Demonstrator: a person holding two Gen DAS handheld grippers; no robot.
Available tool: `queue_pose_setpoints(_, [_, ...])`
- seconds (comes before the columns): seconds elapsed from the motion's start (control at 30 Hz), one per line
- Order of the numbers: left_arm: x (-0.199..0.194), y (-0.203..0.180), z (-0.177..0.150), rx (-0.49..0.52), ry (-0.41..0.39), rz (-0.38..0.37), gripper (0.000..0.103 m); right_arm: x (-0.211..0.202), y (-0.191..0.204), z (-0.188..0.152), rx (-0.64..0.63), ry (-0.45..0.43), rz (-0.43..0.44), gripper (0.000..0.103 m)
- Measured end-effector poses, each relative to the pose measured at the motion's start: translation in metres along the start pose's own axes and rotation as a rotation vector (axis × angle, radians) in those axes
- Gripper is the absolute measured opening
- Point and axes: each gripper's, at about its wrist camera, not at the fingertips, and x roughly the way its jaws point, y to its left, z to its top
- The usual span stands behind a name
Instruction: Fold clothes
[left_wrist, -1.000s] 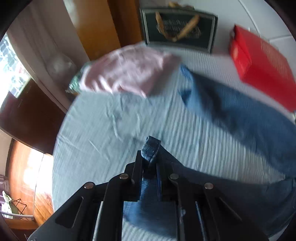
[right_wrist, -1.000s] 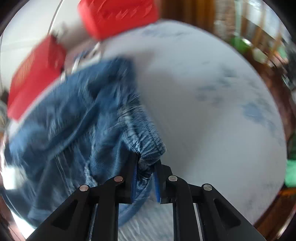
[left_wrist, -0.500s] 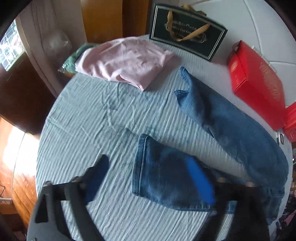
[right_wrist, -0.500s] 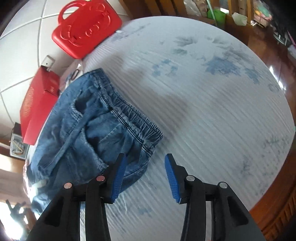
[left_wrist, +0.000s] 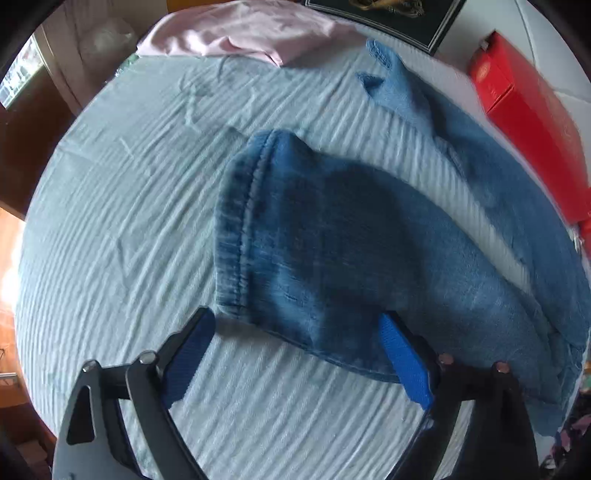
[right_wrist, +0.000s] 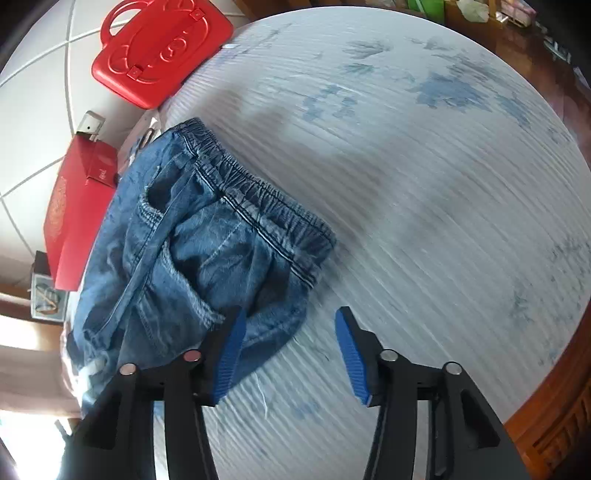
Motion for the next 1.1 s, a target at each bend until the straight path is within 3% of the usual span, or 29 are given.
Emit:
queue_pose_setpoints(0.03, [-0.003, -0.006, 0.001, 0.022, 0.003, 0.003, 0.061, 0.006, 0.005, 0.001, -0.008, 0.004, -0.002, 0.053])
queue_pose_setpoints(0.07, [-0.005, -0.012, 0.001, 0.044, 0.007, 0.006, 0.028, 0.014, 0.010, 0.001, -0.021, 0.015, -0.007, 0.053])
queue_pose_setpoints(0.1, [-0.009, -0.016, 0.002, 0.057, 0.014, 0.006, 0.014, 0.022, 0.015, 0.002, -0.041, 0.033, -0.016, 0.050])
queue_pose_setpoints(0.13, [-0.016, -0.017, 0.005, 0.065, 0.018, 0.013, 0.014, 0.023, 0.021, 0.001, -0.068, 0.034, -0.027, 0.043])
queue_pose_setpoints(0.17, [-0.028, -0.017, 0.007, 0.088, 0.001, 0.038, 0.014, 0.017, 0.029, 0.001, -0.102, 0.018, -0.040, 0.008])
queue_pose_setpoints(0.3, [-0.075, 0.002, 0.005, 0.125, -0.053, 0.075, 0.014, -0.012, 0.050, -0.005, -0.214, -0.036, -0.064, 0.009])
queue_pose_setpoints(0.37, [-0.076, 0.017, -0.001, 0.129, -0.007, 0.113, 0.014, -0.023, 0.049, -0.012, -0.238, -0.023, -0.072, 0.009])
queue_pose_setpoints(0.47, [-0.062, 0.041, -0.014, 0.125, 0.102, 0.172, 0.014, -0.010, 0.034, -0.022, -0.250, 0.078, -0.142, 0.011])
queue_pose_setpoints(0.53, [-0.057, 0.049, -0.019, 0.089, 0.135, 0.161, 0.014, -0.003, 0.022, -0.025, -0.236, 0.116, -0.205, 0.020])
queue_pose_setpoints(0.57, [-0.055, 0.053, -0.022, 0.071, 0.152, 0.155, 0.014, -0.001, 0.016, -0.026, -0.226, 0.129, -0.236, 0.034])
queue_pose_setpoints(0.63, [-0.058, 0.051, -0.018, 0.042, 0.149, 0.113, 0.014, -0.007, 0.012, -0.022, -0.205, 0.108, -0.233, 0.039])
queue_pose_setpoints(0.67, [-0.062, 0.043, -0.011, 0.048, 0.135, 0.091, 0.021, -0.011, 0.015, -0.018, -0.203, 0.088, -0.223, 0.039])
queue_pose_setpoints(0.77, [-0.076, 0.006, 0.021, 0.078, 0.061, 0.019, 0.071, -0.021, 0.040, 0.004, -0.242, 0.025, -0.174, 0.052])
queue_pose_setpoints(0.8, [-0.080, -0.007, 0.034, 0.086, 0.033, -0.007, 0.077, -0.021, 0.051, 0.014, -0.252, 0.015, -0.153, 0.052])
queue_pose_setpoints(0.97, [-0.080, -0.070, 0.118, 0.150, -0.014, -0.039, 0.077, -0.008, 0.097, 0.069, -0.271, 0.010, -0.049, 0.053])
queue_pose_setpoints(1.1, [-0.048, -0.099, 0.189, 0.167, 0.031, -0.007, 0.077, 0.012, 0.126, 0.120, -0.249, 0.017, -0.068, 0.053])
